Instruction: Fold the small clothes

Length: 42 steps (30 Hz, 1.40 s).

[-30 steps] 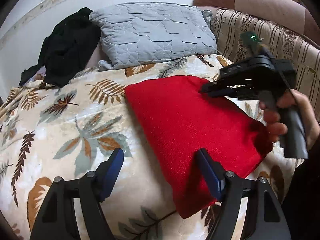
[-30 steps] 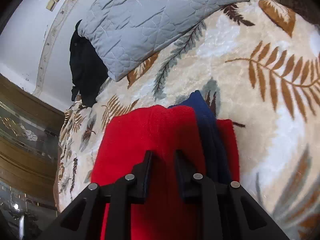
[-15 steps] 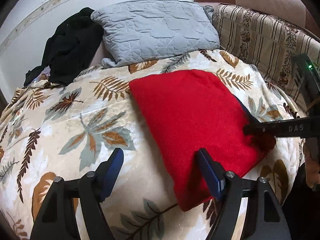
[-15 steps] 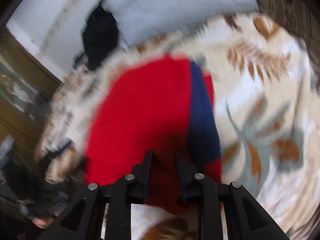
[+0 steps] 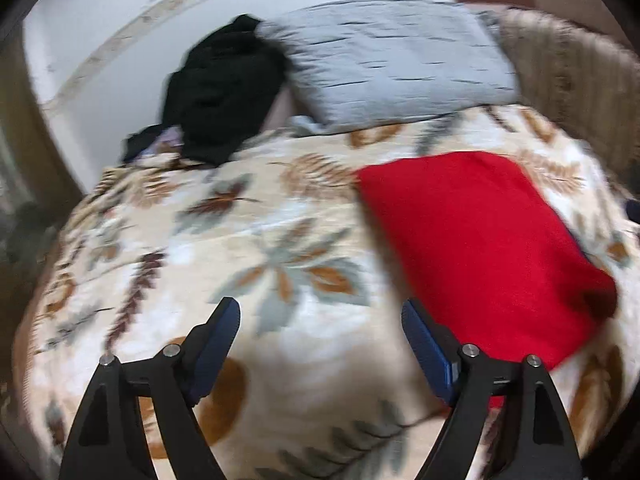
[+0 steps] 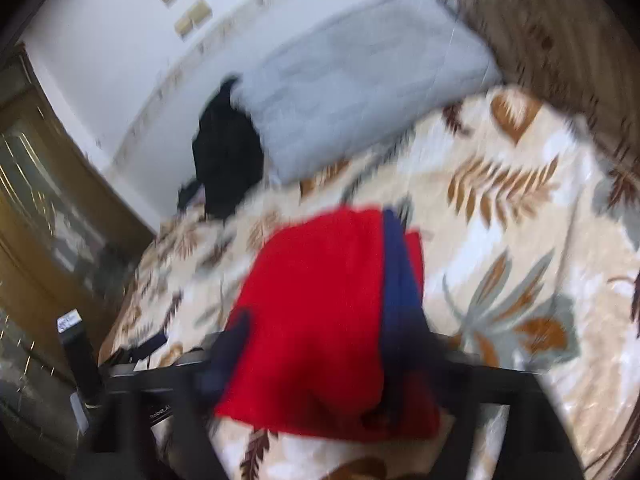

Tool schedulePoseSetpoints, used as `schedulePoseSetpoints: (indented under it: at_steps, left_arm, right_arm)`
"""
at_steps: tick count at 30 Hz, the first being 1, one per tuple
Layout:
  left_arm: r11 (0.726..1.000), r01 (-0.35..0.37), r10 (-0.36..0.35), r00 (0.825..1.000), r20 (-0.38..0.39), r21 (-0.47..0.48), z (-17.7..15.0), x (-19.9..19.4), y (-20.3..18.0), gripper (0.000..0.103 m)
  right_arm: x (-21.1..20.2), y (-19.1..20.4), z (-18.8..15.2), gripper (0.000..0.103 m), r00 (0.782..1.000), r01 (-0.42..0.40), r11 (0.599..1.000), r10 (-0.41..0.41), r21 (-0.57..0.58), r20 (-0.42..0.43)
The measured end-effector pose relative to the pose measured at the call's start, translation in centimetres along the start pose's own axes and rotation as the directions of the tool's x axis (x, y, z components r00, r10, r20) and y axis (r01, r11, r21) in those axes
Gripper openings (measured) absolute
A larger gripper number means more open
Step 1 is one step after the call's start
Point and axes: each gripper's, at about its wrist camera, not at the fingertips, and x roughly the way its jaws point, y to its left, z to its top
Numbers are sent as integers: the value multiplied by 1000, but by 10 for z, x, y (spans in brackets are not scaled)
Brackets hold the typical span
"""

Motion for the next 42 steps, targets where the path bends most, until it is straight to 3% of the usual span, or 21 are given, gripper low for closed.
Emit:
schedulePoseSetpoints:
  at_steps: [2, 9, 42]
  left_arm:
    - [999, -39, 39, 999, 1, -11, 1, 0, 5, 84]
    - [998, -22, 23, 1000, 16, -64, 3, -4, 21, 84]
    - [997, 10, -10, 1000, 0, -72, 8, 10, 20, 84]
  right_arm:
    - [0, -1, 3, 87, 1000, -15, 1000, 15, 9, 0]
    - [9, -11, 6, 87, 997, -69, 995, 71, 72, -30]
    - [24, -27, 10, 87, 991, -105, 987, 113, 119, -67]
